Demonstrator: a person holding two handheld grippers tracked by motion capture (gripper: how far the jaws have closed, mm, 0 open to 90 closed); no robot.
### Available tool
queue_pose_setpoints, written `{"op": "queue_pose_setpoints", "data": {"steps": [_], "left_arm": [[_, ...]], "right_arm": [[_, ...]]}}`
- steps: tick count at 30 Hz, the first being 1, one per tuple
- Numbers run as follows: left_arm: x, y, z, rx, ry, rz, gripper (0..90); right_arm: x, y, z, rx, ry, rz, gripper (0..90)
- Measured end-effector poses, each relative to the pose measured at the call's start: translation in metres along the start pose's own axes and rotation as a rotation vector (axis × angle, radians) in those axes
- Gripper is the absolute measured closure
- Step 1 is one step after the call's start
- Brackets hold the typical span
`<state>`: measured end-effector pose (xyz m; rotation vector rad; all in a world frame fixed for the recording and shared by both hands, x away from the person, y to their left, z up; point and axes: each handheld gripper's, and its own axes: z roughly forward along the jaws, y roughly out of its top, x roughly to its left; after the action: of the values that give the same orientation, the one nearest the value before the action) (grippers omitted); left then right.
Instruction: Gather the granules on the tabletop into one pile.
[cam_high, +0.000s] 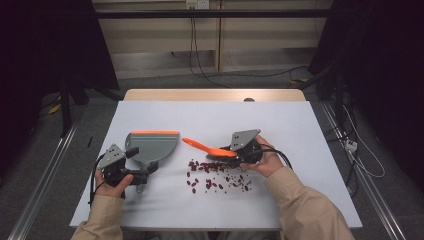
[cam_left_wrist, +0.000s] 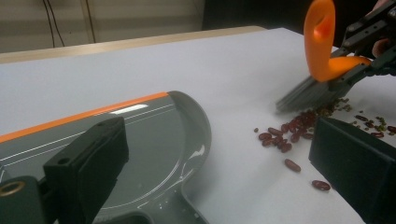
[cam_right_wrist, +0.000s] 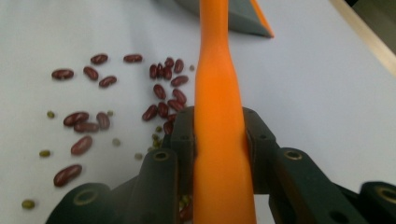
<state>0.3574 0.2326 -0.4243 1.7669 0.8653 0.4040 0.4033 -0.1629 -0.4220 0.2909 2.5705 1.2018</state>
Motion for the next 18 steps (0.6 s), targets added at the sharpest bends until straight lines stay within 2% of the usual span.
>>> {"op": "queue_pose_setpoints", "data": {"steps": [4,8,11,16,18], "left_arm": [[0.000,0.000,0.000,0.001,0.000,0.000,4.6],[0.000,0.000,0.000,0.001,-0.002,0.002,4.6],[0.000,0.000,0.001,0.001,-0.002,0.002,4.6],[0.000,0.000,0.001,0.003,-0.004,0.004,4.6],[0.000,0.000,0.001,0.004,-0.005,0.006,4.6]], "right_arm": [[-0.004,0.008,-0.006,-0.052,-0.043,0.087,71.3],[-0.005,0.014,-0.007,-0.062,-0.095,0.192,71.3],[-0.004,0.019,-0.007,-0.093,-0.132,0.297,71.3],[0.002,0.029,-0.006,-0.187,-0.182,0.511,71.3],[0.006,0.032,-0.003,-0.206,-0.196,0.570,71.3]]}}
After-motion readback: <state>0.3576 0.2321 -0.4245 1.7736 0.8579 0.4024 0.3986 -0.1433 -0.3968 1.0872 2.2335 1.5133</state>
